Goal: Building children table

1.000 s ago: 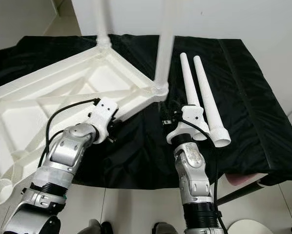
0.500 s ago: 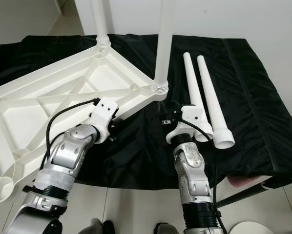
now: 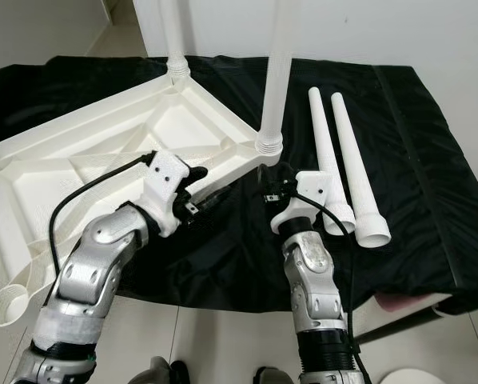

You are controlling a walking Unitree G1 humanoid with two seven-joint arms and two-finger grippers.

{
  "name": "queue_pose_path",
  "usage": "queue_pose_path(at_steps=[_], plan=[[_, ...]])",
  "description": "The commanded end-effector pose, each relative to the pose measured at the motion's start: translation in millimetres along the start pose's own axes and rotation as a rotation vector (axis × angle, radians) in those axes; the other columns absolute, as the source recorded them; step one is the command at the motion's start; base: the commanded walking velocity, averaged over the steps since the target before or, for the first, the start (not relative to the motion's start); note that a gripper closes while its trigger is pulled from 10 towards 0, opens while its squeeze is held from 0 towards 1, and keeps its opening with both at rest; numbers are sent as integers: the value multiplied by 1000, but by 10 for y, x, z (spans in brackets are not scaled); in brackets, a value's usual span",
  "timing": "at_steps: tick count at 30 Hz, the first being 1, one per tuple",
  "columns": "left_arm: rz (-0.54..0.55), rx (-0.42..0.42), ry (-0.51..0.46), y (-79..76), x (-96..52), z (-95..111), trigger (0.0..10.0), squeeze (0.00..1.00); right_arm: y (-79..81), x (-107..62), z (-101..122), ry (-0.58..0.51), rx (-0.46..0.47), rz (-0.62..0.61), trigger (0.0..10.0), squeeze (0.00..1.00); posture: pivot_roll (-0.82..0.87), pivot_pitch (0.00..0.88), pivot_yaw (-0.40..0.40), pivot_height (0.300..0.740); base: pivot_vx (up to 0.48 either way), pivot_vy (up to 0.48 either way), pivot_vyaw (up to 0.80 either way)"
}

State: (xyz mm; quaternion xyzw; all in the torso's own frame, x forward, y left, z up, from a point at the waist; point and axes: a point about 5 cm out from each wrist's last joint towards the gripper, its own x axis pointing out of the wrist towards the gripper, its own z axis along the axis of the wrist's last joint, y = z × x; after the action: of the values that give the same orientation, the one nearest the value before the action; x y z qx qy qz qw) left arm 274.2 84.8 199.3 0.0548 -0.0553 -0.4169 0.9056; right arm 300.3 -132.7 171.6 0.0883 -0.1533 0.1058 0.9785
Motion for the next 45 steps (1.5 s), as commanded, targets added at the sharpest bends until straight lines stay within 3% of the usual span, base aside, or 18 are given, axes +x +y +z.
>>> queue_pose_path(at_steps=[1,3,4,5,11,14,21,26,29,32,40,45], plan=[[-79,-11,-11,-58,-49,25,10000,0,1,-18,-30,11,2,0,10000,0,-137,127,72,740,0,0,0],[-241,-115,24,-134,-311,41,10000,0,4,-9,-33,15,1,6,10000,0,-128,132,65,740,0,0,0],[-241,-115,24,-134,-311,41,10000,0,4,-9,-33,15,1,6,10000,0,-128,132,65,740,0,0,0],[-294,-139,63,-118,-436,37,10000,0,13,-6,-37,16,2,10,10000,0,-124,134,64,740,0,0,0],[-361,-112,194,46,-821,16,10000,0,42,2,-55,24,5,25,10000,0,-115,136,57,740,0,0,0],[-320,-85,278,180,-992,-44,10000,0,38,13,-54,23,5,25,10000,0,-115,131,55,740,0,0,0],[-180,-46,393,438,-1177,-121,10000,0,36,22,-50,21,5,26,10000,0,-118,128,51,740,0,0,0],[-4,-5,486,770,-1401,-161,10000,0,49,53,-55,22,-4,33,10000,0,-123,127,54,740,0,0,0],[14,-2,476,793,-1418,-128,10000,0,50,56,-56,22,-4,34,10000,0,-121,127,55,740,0,0,0],[163,54,474,948,-1495,-93,10000,0,90,65,-76,24,7,38,10000,0,-116,131,50,740,0,0,0],[189,55,487,919,-1487,-194,10000,0,122,103,-91,26,23,36,10000,0,-109,127,46,740,0,0,0],[342,56,436,922,-1450,-331,10000,0,154,133,-115,33,58,26,10000,0,-112,132,41,740,0,0,0]])
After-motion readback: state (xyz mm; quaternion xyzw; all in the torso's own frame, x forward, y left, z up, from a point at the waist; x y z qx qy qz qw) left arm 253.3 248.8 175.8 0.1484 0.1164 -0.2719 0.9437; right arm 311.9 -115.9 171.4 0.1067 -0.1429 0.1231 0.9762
